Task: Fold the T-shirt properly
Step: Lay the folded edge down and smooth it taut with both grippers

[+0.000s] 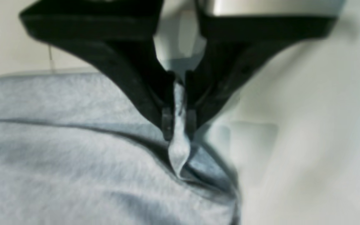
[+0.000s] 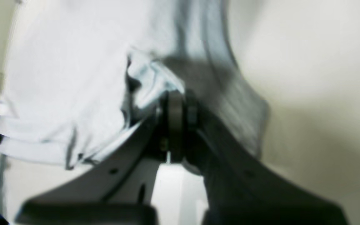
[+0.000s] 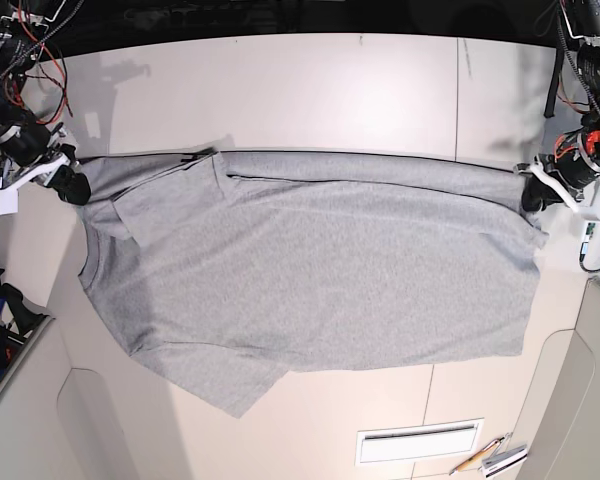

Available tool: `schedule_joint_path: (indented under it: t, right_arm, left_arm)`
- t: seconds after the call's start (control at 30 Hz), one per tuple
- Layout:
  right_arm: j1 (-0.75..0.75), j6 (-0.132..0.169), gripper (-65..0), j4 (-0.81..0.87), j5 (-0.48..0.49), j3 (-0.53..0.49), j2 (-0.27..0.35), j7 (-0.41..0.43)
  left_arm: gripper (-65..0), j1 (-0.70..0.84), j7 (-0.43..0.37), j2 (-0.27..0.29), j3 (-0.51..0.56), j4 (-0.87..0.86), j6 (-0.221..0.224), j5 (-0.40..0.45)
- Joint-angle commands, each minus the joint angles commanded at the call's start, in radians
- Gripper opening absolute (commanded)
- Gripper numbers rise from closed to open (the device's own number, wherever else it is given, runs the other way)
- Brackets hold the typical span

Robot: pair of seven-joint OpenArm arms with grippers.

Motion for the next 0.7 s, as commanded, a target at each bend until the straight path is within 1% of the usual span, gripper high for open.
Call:
schedule_joint_path:
  t: [0.07,0.2,0.3,0.4,0.53,0.7]
  right_arm:
    - [-0.012,0.0,-65.0,0.0,0.0,0.001,0.0,-0.001]
    - [-0.043,0.0,-65.0,0.0,0.006,0.015,0.0,0.0]
    - [-0.081,0.0,-65.0,0.0,0.02,0.045,0.0,-0.004]
    - [-0.111,0.008,-65.0,0.0,0.039,0.074,0.0,-0.007]
    - [-0.151,0.008,-65.0,0.001,0.057,0.092,0.0,-0.024]
    - [-0.196,0.008,-65.0,0.003,0.069,0.094,0.0,-0.029]
  left_arm:
    - [-65.0,0.0,0.03,0.0,0.0,0.0,0.0,0.0]
    - [-65.0,0.032,0.034,0.0,-0.019,0.002,0.0,0.0]
    - [-65.0,0.097,0.033,0.0,-0.085,0.023,-0.002,0.0]
    - [-65.0,0.152,0.034,0.0,-0.166,0.062,-0.046,-0.002]
    - [-65.0,0.235,0.037,0.0,-0.242,0.127,-0.045,-0.023]
    - [-65.0,0.29,0.045,0.0,-0.273,0.141,-0.045,-0.023]
